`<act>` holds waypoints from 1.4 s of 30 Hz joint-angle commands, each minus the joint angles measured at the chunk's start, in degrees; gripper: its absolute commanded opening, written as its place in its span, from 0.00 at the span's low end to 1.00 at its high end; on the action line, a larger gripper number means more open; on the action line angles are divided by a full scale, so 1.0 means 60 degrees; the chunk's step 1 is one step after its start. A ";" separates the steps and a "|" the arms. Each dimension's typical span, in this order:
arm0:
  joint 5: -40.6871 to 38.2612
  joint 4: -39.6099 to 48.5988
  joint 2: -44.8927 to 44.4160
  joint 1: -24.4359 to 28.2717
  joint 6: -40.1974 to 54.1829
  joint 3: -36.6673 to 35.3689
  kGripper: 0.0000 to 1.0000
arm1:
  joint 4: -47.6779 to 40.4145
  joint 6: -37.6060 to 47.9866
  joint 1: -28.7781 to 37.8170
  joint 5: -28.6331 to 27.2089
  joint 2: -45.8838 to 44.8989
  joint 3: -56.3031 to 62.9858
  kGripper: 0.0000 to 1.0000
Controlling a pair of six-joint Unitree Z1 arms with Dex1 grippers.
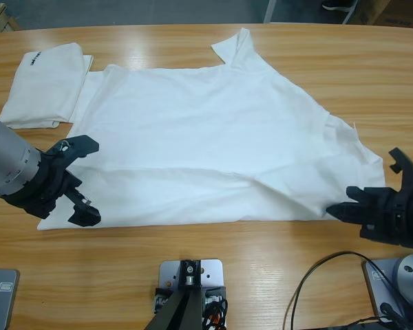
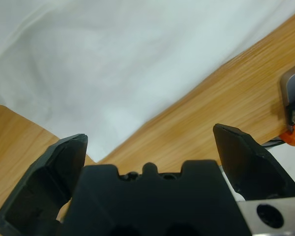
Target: Fold clothes
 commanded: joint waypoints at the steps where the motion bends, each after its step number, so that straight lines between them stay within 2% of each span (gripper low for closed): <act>1: -0.0161 -0.0193 0.0514 -0.0061 -0.0090 0.0269 1.00 | -0.2353 0.0531 0.0101 0.0863 0.1951 0.0529 0.00; 3: -0.0161 -0.0214 0.0508 -0.0061 -0.0081 0.0280 1.00 | -0.3217 0.0552 0.0107 0.1079 0.3026 0.0534 0.00; 7: -0.0147 -0.0214 0.0514 -0.0061 0.0004 0.0269 1.00 | -0.3466 0.0648 0.0216 0.1498 0.4221 0.0499 0.00; 8: -0.0147 -0.0231 0.0560 -0.0061 0.0033 0.0269 1.00 | -0.3361 0.0657 0.0227 0.1574 0.4213 0.0517 0.39; 9: -0.0147 -0.0243 0.0622 -0.0061 0.0062 0.0257 1.00 | -0.3114 0.0657 0.0227 0.1586 0.4122 0.0517 0.69; 10: -0.0147 -0.0263 0.0695 -0.0061 0.0077 0.0254 1.00 | -0.2892 0.0654 0.0227 0.1454 0.3949 0.0517 0.90; 11: -0.0147 -0.0281 0.0765 -0.0061 0.0086 0.0251 1.00 | -0.2619 0.0607 0.0227 0.1217 0.3641 0.0479 0.98; 12: -0.0152 -0.0287 0.0827 -0.0061 0.0086 0.0248 1.00 | -0.2294 0.0516 0.0227 0.0980 0.3302 0.0408 0.99; 17: 0.0018 -0.0331 0.0894 -0.0061 0.0115 0.0230 0.99 | 0.1872 -0.0568 0.0227 -0.0497 0.0849 -0.1446 1.00; 19: 0.0132 -0.0331 0.0666 -0.0061 0.0226 0.0160 0.98 | 0.3469 -0.1464 0.0227 -0.1004 0.0284 -0.2269 0.99; 21: 0.0234 -0.0337 0.0434 -0.0061 0.0141 0.0084 0.98 | 0.4186 -0.1649 0.0189 -0.1077 0.0328 -0.2246 0.96; 24: 0.0173 -0.0331 0.0323 -0.0061 -0.0005 0.0063 0.98 | 0.3805 -0.1074 0.0183 -0.0462 0.0829 -0.1320 0.92; 26: 0.0132 -0.0331 0.0349 -0.0061 -0.0017 0.0081 0.98 | 0.3199 -0.0568 0.0183 -0.0371 0.0823 -0.0593 0.76; 30: 0.0129 -0.0331 0.0408 -0.0061 -0.0017 0.0063 0.98 | 0.2180 0.0692 0.0183 -0.0257 0.1421 0.0060 0.75; 33: 0.0117 -0.0331 0.0434 -0.0061 -0.0017 0.0078 0.98 | 0.1110 0.1167 0.0174 -0.0268 0.1933 0.0614 0.65; 42: 0.0117 -0.0331 0.0358 -0.0061 -0.0046 0.0307 0.98 | 0.0076 0.1217 -0.0491 -0.0268 0.2924 0.0989 0.64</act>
